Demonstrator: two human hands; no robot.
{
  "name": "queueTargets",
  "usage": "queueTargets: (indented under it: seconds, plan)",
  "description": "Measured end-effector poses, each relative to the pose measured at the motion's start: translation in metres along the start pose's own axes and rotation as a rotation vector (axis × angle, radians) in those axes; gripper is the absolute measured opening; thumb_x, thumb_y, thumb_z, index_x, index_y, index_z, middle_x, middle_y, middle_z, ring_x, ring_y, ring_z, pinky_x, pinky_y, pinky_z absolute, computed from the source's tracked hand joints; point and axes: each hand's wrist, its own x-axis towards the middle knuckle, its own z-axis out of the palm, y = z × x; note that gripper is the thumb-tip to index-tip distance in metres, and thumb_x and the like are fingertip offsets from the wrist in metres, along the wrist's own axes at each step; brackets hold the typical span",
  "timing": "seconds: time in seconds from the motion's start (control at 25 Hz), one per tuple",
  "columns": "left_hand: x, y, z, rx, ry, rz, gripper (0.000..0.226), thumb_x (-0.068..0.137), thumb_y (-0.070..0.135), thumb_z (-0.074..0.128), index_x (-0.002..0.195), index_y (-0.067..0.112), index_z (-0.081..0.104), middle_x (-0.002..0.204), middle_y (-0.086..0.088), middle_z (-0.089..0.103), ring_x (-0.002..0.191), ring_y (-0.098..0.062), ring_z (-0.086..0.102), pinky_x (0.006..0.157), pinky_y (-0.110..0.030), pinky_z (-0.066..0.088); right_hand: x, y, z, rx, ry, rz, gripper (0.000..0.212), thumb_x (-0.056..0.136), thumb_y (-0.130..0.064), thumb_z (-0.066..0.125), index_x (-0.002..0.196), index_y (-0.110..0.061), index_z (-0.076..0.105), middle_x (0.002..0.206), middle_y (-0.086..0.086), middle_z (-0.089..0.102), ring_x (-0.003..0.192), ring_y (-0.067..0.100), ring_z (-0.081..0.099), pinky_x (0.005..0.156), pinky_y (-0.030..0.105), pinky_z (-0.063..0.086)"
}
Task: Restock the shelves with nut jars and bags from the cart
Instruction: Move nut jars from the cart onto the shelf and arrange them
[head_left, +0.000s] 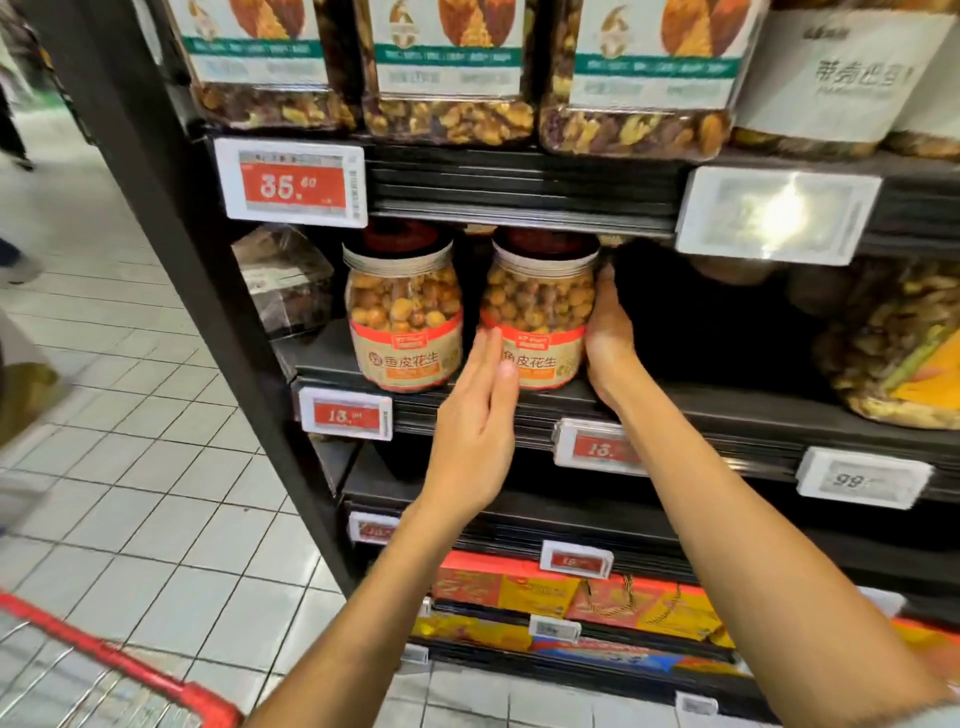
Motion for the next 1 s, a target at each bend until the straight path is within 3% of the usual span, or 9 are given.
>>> queueTargets:
  seconds: [0.08, 0.16, 0.28, 0.4, 0.52, 0.68, 0.84, 0.92, 1.0]
  plan:
    - [-0.003, -0.003, -0.011, -0.033, 0.076, 0.007, 0.042, 0.100, 0.037, 0.035, 0.139, 0.020, 0.044, 0.139, 0.018, 0.040, 0.130, 0.007, 0.036, 0.103, -0.001, 0.024, -0.012, -0.002, -0.005, -0.073, 0.113, -0.080, 0.054, 0.099, -0.047, 0.023, 0.121, -0.012, 0.058, 0.109, -0.002, 0.061, 0.098, 0.014, 0.058, 0.078, 0.019, 0.045]
    - [-0.014, -0.012, -0.032, -0.061, 0.329, 0.031, 0.038, 0.096, 0.039, 0.037, 0.125, 0.026, 0.056, 0.127, 0.017, 0.058, 0.120, 0.000, 0.051, 0.102, -0.015, 0.038, -0.041, 0.009, -0.013, 0.034, 0.311, -0.356, 0.039, 0.098, -0.035, 0.030, 0.099, -0.016, 0.064, 0.097, -0.002, 0.067, 0.090, 0.013, 0.061, 0.081, 0.026, 0.048]
    - [-0.018, -0.024, -0.062, -0.139, 0.594, -0.056, 0.040, 0.091, 0.037, 0.038, 0.124, 0.024, 0.058, 0.121, 0.014, 0.062, 0.118, -0.003, 0.055, 0.103, -0.027, 0.043, -0.094, 0.028, 0.009, 0.001, -0.056, -0.568, 0.029, 0.093, -0.035, 0.035, 0.100, -0.027, 0.063, 0.101, -0.014, 0.065, 0.095, 0.002, 0.060, 0.083, 0.012, 0.044]
    - [0.002, -0.027, -0.074, -0.200, 0.534, -0.142, 0.052, 0.091, 0.040, 0.035, 0.134, 0.016, 0.051, 0.133, 0.005, 0.055, 0.125, -0.005, 0.049, 0.109, -0.030, 0.037, -0.102, 0.029, 0.050, -0.233, -0.285, -0.402, 0.039, 0.100, -0.033, 0.032, 0.131, -0.016, 0.048, 0.134, -0.002, 0.051, 0.118, 0.000, 0.042, 0.095, 0.005, 0.027]
    - [0.017, -0.026, -0.079, -0.233, 0.428, -0.137, 0.054, 0.094, 0.043, 0.030, 0.134, 0.015, 0.051, 0.132, 0.003, 0.057, 0.123, -0.005, 0.051, 0.106, -0.026, 0.038, -0.094, 0.024, 0.072, -0.200, -0.242, -0.379, 0.032, 0.102, -0.031, 0.027, 0.107, -0.015, 0.054, 0.105, 0.000, 0.057, 0.107, 0.015, 0.051, 0.090, 0.025, 0.036]
    - [0.024, -0.034, -0.103, -0.202, 0.336, -0.192, 0.056, 0.098, 0.050, 0.020, 0.139, 0.021, 0.045, 0.136, 0.009, 0.052, 0.128, -0.003, 0.046, 0.105, -0.020, 0.033, -0.092, 0.027, 0.088, -0.085, -0.225, -0.292, 0.045, 0.102, -0.034, 0.027, 0.130, -0.009, 0.050, 0.089, -0.024, 0.047, 0.090, -0.012, 0.052, 0.072, -0.003, 0.031]
    - [0.024, -0.035, -0.125, -0.108, 0.234, -0.244, 0.059, 0.096, 0.058, 0.012, 0.144, 0.030, 0.035, 0.146, 0.011, 0.041, 0.135, -0.003, 0.035, 0.114, -0.026, 0.023, -0.096, 0.030, 0.098, -0.072, -0.301, -0.263, 0.045, 0.101, -0.036, 0.028, 0.137, -0.014, 0.043, 0.088, -0.043, 0.042, 0.087, -0.023, 0.046, 0.069, -0.008, 0.033]
    - [0.022, -0.031, -0.127, -0.113, 0.255, -0.262, 0.057, 0.098, 0.054, 0.016, 0.144, 0.027, 0.035, 0.147, 0.011, 0.040, 0.135, -0.002, 0.034, 0.113, -0.023, 0.023, -0.098, 0.029, 0.096, -0.067, -0.361, -0.274, 0.045, 0.101, -0.036, 0.028, 0.136, -0.013, 0.045, 0.106, -0.035, 0.054, 0.098, -0.020, 0.051, 0.085, -0.002, 0.036]
    - [0.008, -0.022, -0.121, -0.036, 0.390, -0.187, 0.052, 0.100, 0.049, 0.024, 0.140, 0.023, 0.043, 0.143, 0.009, 0.046, 0.132, 0.000, 0.039, 0.110, -0.022, 0.029, -0.101, 0.028, 0.077, -0.032, -0.318, -0.293, 0.045, 0.099, -0.041, 0.028, 0.123, -0.016, 0.058, 0.119, -0.011, 0.063, 0.111, 0.002, 0.058, 0.098, 0.019, 0.044]
